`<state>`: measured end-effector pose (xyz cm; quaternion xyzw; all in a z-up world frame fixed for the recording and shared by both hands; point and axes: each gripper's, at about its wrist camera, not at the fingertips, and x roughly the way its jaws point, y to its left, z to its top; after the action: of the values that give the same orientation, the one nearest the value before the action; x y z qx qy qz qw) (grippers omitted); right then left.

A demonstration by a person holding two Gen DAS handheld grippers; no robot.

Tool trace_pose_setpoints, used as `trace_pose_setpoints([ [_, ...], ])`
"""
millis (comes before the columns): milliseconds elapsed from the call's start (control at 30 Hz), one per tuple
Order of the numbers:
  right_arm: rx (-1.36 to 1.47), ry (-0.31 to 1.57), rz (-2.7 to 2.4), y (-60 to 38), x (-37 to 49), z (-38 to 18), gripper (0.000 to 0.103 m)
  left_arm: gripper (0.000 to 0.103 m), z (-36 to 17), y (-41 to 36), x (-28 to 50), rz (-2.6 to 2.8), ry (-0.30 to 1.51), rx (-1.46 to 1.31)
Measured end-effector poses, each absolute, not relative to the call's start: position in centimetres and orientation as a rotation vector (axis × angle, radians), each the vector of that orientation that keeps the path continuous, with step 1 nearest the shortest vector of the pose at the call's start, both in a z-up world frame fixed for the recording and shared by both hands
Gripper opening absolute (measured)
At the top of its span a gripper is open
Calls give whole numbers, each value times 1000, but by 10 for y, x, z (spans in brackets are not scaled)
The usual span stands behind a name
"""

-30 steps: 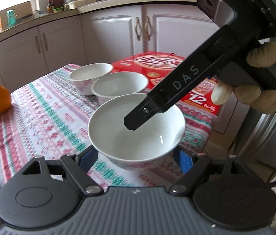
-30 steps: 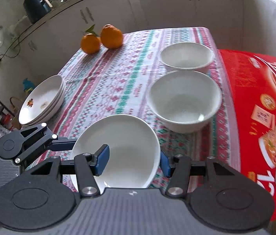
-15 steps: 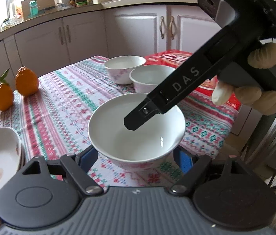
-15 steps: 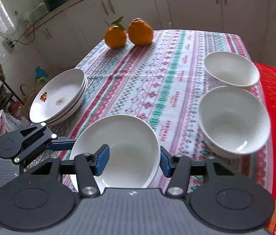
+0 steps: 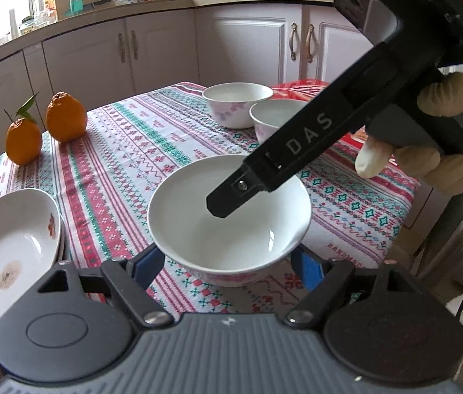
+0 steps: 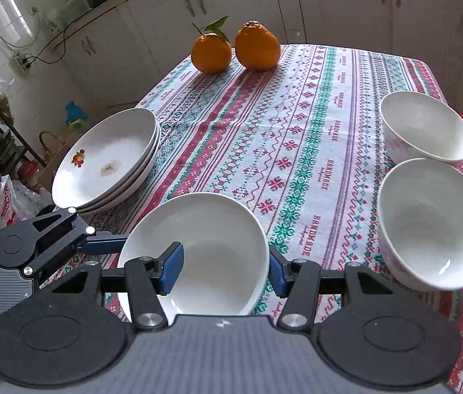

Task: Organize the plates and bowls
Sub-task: 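Lift the white bowl with the right gripper off the table, then carry the held bowl with the right gripper toward another white bowl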

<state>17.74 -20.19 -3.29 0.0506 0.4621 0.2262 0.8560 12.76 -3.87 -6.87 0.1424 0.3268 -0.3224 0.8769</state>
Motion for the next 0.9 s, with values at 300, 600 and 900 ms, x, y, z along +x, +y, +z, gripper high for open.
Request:
trace_pose_setpoints([
  [300, 109, 969, 475, -199, 183, -36, 59, 84, -70, -37, 133, -666, 688, 298],
  [600, 122, 971, 470, -201, 186, -38, 60, 84, -69, -40, 134, -666, 691, 308],
  [900, 151, 957, 484, -205, 183, -39, 68, 87, -70, -44, 134, -661, 685, 329],
])
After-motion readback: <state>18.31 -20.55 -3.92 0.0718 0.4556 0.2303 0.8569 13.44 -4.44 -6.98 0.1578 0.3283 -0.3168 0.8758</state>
